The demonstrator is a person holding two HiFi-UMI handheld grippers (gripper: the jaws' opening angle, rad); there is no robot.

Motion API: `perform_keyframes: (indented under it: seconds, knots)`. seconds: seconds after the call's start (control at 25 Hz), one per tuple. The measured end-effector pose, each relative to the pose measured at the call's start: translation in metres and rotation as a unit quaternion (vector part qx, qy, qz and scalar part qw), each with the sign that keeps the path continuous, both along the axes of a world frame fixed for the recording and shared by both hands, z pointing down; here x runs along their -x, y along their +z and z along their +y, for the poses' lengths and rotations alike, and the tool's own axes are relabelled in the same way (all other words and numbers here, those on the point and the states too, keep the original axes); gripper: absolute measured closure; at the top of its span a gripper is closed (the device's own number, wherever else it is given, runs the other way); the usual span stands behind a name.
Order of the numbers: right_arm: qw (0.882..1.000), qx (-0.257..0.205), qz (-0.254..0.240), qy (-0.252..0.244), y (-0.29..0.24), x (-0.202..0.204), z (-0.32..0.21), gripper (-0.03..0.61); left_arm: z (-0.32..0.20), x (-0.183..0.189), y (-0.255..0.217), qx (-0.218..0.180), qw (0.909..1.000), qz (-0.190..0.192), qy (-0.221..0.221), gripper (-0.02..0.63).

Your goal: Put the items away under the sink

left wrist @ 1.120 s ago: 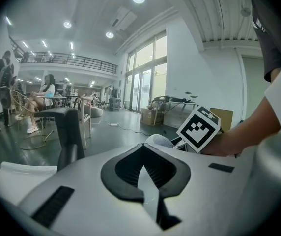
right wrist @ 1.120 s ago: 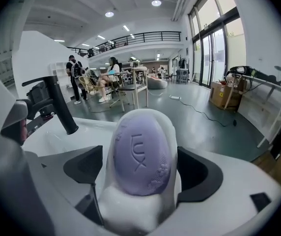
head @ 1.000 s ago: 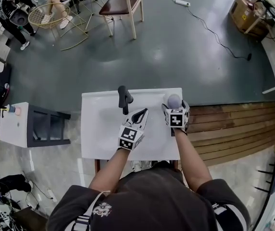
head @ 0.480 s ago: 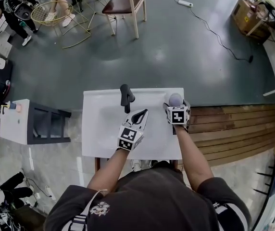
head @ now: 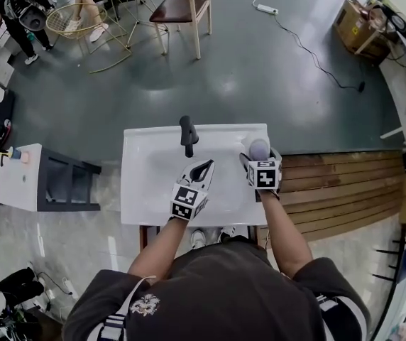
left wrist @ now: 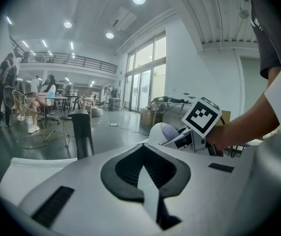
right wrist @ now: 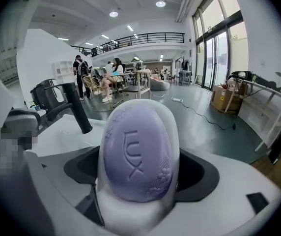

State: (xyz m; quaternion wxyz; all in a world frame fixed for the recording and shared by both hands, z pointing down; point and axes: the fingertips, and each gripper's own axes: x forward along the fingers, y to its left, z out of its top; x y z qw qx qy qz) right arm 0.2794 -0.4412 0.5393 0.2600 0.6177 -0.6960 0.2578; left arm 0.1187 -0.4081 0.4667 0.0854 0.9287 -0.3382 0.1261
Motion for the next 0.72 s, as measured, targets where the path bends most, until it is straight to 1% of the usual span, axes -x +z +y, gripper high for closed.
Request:
perform_keyframes:
  seconds: [0.2,0.36,0.52,0.72]
  knots:
    - [1.000,-0.006,0.002,-0.003,-0.018,0.017,0.046,0.121,0.028,0.014,-0.011,-0.002,0.9998,0.016,0.007,0.615]
    - [1.000,-0.012,-0.008,0.002,-0.034,0.041,0.081,0.121,0.053,0.028,-0.023,-0.012,0.9995,0.023,0.020,0.615]
    - [1.000,-0.016,0.004,0.002,-0.040,0.059,0.115,0.121,0.081,0.042,-0.028,-0.016,0.9991,0.030,0.024,0.615]
    - [0.999,-0.042,-0.009,0.012,-0.049,0.092,0.151,0.121,0.114,0.068,-0.029,-0.025,0.9985,0.034,0.034,0.615]
